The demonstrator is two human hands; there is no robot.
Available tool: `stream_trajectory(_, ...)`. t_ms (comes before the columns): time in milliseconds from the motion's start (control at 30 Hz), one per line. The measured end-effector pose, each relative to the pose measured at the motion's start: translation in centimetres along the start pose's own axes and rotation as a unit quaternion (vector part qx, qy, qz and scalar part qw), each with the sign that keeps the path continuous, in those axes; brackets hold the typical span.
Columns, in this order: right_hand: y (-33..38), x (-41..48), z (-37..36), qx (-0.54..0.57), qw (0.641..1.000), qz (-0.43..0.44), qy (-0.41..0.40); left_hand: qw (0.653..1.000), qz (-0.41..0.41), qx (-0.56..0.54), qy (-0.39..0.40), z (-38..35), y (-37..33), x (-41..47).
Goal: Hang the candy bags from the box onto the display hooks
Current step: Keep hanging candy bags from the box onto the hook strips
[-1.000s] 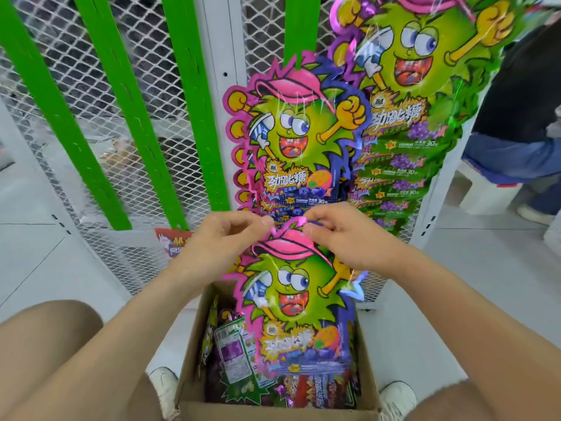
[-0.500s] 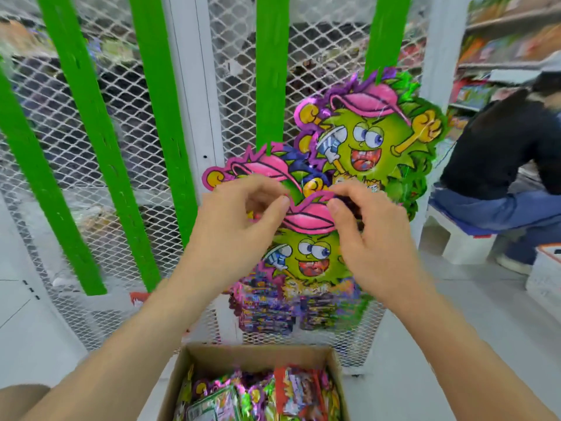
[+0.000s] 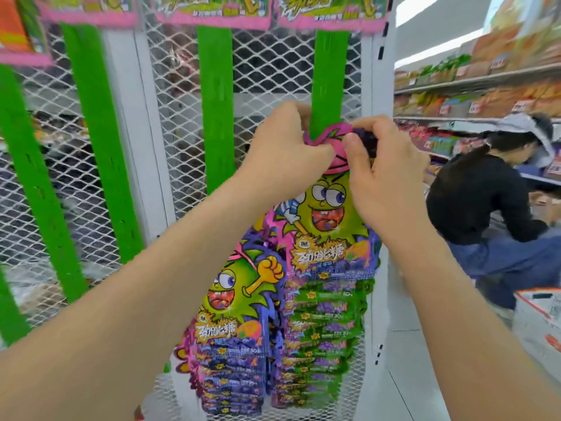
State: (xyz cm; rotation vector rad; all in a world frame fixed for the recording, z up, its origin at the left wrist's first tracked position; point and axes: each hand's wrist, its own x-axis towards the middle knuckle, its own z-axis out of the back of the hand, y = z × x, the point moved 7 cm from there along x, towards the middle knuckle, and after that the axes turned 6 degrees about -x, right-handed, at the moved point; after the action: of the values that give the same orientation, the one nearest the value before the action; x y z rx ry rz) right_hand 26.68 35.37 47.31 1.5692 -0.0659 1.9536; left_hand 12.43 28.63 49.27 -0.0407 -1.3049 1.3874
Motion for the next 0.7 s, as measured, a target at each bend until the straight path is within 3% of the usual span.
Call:
stream_trajectory(167,0.0,2.9,0.2,-0.009,1.000,0.012,0.000,0.995,0.079,-0.053,-0.042,0.2,0.4,1.7)
stream_trajectory(367,0.1,5.1,0.1,0.077,0.997,-0.025,0.000,0.986,0.143,-0.080,0.007,0.5,-0.2,2.3)
stream_trajectory(700,-0.1,5.1,-0.7,0.140,0.984,-0.090,0.056,0.982,0.148,-0.113,0.029,0.0,0.4,2.9)
